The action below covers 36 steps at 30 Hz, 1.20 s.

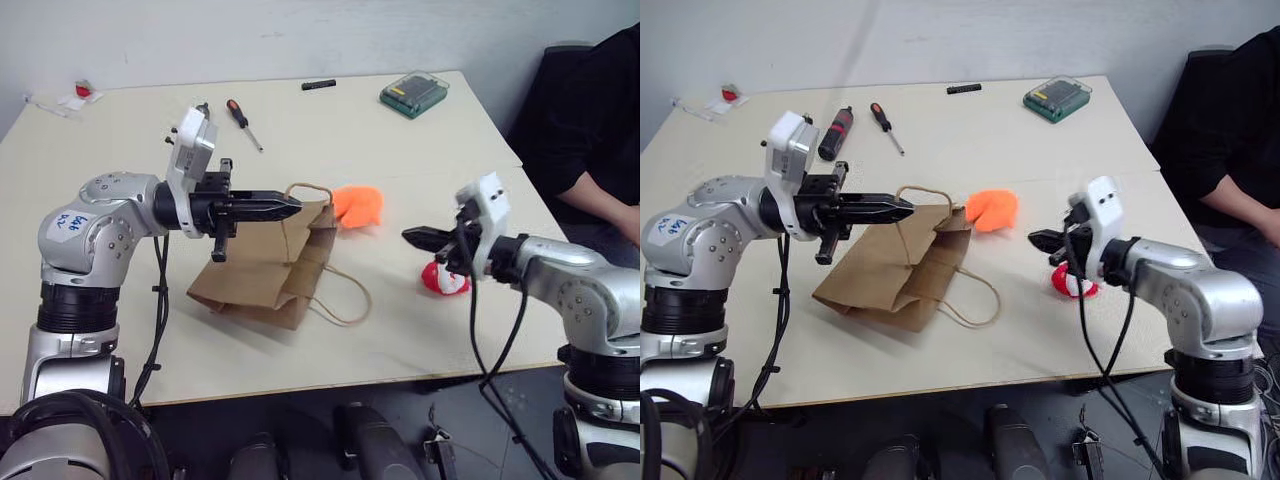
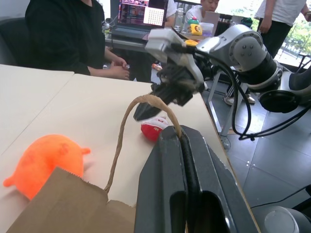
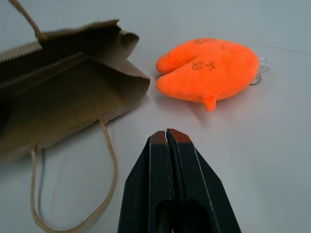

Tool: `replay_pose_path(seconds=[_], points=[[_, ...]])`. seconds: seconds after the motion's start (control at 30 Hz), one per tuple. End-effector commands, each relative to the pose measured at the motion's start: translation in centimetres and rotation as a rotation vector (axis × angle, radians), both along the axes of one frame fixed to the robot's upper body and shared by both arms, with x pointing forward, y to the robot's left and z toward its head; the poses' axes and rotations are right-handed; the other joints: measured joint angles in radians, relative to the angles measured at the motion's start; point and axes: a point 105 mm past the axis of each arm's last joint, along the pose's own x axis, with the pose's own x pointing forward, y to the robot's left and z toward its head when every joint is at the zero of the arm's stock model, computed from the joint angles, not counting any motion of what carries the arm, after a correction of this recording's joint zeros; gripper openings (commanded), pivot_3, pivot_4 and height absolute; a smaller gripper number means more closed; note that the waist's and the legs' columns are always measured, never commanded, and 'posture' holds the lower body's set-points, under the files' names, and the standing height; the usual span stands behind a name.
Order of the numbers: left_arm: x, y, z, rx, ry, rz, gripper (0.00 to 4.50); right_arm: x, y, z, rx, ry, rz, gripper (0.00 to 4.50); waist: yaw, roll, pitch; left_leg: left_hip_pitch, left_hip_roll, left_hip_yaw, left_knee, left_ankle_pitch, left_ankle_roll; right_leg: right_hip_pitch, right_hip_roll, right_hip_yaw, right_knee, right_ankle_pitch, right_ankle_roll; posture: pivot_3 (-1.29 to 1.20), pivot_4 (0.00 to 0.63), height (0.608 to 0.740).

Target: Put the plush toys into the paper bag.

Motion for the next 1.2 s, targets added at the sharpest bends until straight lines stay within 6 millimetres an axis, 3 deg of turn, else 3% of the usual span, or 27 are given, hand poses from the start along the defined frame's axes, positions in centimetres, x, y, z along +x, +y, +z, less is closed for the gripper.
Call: replay_pose_path(seconds=[0.03, 0.13, 0.3, 0.47, 0.57, 0.67, 0.8, 0.93, 1.03, 1.1, 1.2], points=[[-0.1, 0.0, 1.0, -0.001, -0.048, -0.004, 0.0, 3.2, -0.8, 1.1, 0.043, -0.073, -0.161, 0.2, 0.001, 0.0, 0.0, 0.0, 0.0, 0.001, 0.0, 0.0, 0.0, 0.0, 0.0, 0.0, 0.0, 0.0, 0.0, 0.0, 0.15, 0.74], [0.0, 0.1, 1.0, 0.0, -0.049, -0.003, 0.0, 5.3, -0.4, 1.4, 0.126, -0.048, -0.215, 0.93, 0.001, 0.0, 0.0, -0.001, 0.0, 0.002, 0.0, 0.0, 0.001, -0.002, 0.0, 0.001, 0.0, 0.0, 0.0, 0.0, 0.15, 0.74], [-0.1, 0.0, 1.0, -0.001, -0.051, -0.003, 0.0, 8.5, 1.0, 1.4, 0.243, 0.028, -0.277, 2.69, -0.001, 0.0, 0.0, -0.001, 0.0, 0.002, -0.001, 0.0, 0.001, -0.002, 0.0, 0.0, 0.0, 0.0, -0.001, 0.0, 0.15, 0.74], [-0.2, 0.1, 0.7, -0.003, -0.049, -0.001, 0.0, 10.8, 2.2, -0.4, 0.269, 0.136, -0.34, 4.45, -0.008, 0.001, 0.0, -0.001, 0.0, 0.002, -0.001, 0.0, 0.001, -0.002, 0.0, 0.0, 0.001, 0.0, -0.001, 0.0, 0.15, 0.74], [-0.2, 0.1, 0.7, -0.005, -0.05, 0.003, 0.0, 11.6, 2.8, -2.5, 0.242, 0.2, -0.367, 4.45, -0.013, 0.001, 0.0, -0.001, 0.0, 0.001, -0.001, 0.0, 0.001, -0.002, -0.001, 0.0, 0.001, -0.001, -0.001, 0.0, 0.15, 0.74], [-0.3, 0.1, 0.7, -0.004, -0.05, 0.004, 0.0, 11.8, 3.9, -3.1, 0.26, 0.224, -0.341, 3.73, -0.025, 0.001, 0.0, -0.001, 0.0, 0.001, -0.001, 0.0, 0.001, -0.002, -0.001, 0.0, 0.001, 0.0, -0.001, 0.0, 0.15, 0.74], [-0.3, 0.1, 0.6, -0.002, -0.05, 0.006, 0.0, 11.7, 4.3, -2.2, 0.307, 0.199, -0.305, 2.3, -0.028, 0.001, 0.0, -0.001, 0.0, 0.001, -0.001, 0.001, 0.001, -0.002, -0.001, 0.0, 0.003, -0.001, -0.001, 0.0, 0.15, 0.74], [-0.3, 0.1, 0.7, -0.003, -0.05, 0.004, 0.0, 10.6, 2.7, -0.1, 0.342, 0.113, -0.268, 1.0, -0.026, 0.001, 0.0, -0.001, 0.0, 0.0, -0.001, 0.001, 0.001, -0.002, -0.001, -0.001, 0.005, -0.001, -0.001, 0.0, 0.15, 0.74], [-0.4, 0.1, 0.7, -0.006, -0.051, 0.003, 0.0, 8.4, 0.1, 1.7, 0.33, 0.05, -0.233, 0.05, -0.013, 0.001, 0.001, -0.003, 0.0, -0.002, -0.001, 0.001, 0.001, -0.002, -0.002, -0.002, 0.005, -0.001, -0.001, 0.0, 0.15, 0.74], [-0.4, 0.1, 0.7, -0.007, -0.05, 0.002, 0.0, 5.7, -0.7, 2.4, 0.27, 0.021, -0.147, 0.02, -0.002, 0.002, 0.001, -0.005, 0.0, -0.003, -0.001, 0.001, 0.001, -0.002, -0.002, -0.003, 0.003, -0.001, -0.001, 0.0, 0.15, 0.74], [-0.5, 0.2, 0.6, -0.008, -0.05, 0.0, 0.0, 1.6, 0.2, 2.5, 0.2, 0.039, 0.024, 0.02, 0.0, 0.002, 0.001, -0.005, 0.0, -0.004, -0.001, 0.001, 0.001, -0.002, -0.001, -0.004, 0.0, -0.001, -0.001, 0.0, 0.15, 0.74]])
